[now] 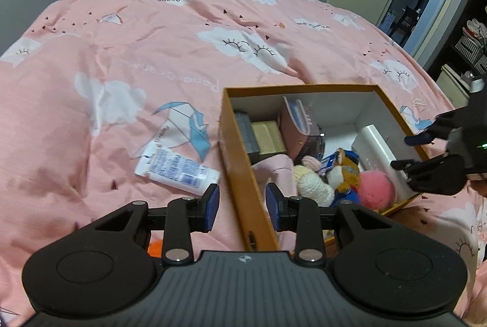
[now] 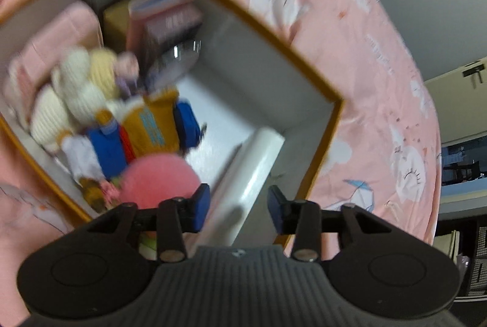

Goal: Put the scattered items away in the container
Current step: 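Withdraw both grippers from the orange box and turn toward the bedspread, then grasp the orange pompom with the left gripper while the right approaches the lotion tube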

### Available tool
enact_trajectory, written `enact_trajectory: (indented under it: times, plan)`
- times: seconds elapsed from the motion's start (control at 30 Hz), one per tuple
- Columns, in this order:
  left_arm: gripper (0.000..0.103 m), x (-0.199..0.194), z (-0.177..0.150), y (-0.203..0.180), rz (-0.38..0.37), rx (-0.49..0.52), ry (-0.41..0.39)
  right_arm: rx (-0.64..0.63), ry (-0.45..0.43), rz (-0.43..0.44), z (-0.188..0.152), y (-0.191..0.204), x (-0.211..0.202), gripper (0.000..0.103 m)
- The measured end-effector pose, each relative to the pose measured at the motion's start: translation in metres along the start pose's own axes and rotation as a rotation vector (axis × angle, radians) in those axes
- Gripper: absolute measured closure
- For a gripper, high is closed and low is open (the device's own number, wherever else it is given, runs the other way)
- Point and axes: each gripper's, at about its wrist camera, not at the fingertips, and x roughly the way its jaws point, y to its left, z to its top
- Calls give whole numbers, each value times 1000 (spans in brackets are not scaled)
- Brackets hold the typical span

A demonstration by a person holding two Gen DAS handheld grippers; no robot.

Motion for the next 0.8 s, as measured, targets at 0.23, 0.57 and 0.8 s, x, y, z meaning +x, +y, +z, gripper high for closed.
enact_trajectory:
  times: [0.23,0.57,0.8]
  plan:
    - [65,-29,8,26,69,37,-11,187,-254,102,18,14,-51,53]
    - [59,-21,-6,50,141,110,111,326,-543,266,48,64,-81,34]
    - [54,18,-29,55,109,113,183,409,-599,200,55,107,-72,34]
